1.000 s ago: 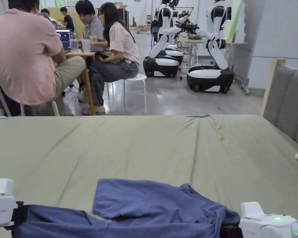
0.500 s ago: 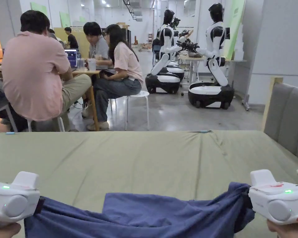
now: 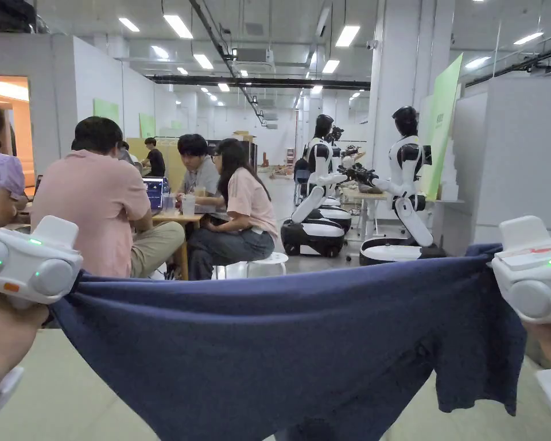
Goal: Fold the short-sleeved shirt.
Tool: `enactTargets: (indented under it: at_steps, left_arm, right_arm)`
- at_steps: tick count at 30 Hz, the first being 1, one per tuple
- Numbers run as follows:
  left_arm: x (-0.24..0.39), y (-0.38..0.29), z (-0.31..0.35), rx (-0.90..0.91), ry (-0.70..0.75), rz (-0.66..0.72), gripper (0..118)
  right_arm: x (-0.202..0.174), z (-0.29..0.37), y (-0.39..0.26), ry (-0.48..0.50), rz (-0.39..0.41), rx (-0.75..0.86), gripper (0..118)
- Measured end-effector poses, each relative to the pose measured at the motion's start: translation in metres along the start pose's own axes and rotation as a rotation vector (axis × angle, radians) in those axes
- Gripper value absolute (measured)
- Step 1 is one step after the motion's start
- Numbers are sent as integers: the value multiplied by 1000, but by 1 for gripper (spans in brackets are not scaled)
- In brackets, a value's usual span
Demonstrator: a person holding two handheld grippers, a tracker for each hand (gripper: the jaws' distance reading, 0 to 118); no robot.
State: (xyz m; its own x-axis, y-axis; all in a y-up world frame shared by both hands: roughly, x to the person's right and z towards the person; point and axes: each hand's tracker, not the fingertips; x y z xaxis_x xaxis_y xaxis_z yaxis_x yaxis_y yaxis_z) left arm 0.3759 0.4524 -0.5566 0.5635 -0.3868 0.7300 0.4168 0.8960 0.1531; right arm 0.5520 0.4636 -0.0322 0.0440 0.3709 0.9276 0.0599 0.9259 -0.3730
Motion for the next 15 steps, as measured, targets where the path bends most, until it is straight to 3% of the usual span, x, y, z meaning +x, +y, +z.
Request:
enactTargets:
  at_steps: [7,15]
  left_arm:
    - [10,28,-12,39,-26,2,6]
    - [58,-70,-46,-116,-97,32,5]
  right_arm:
    - [0,-14,9,-14,-20,13,2]
    - [-33,-42,-103,13,-38,-115,2]
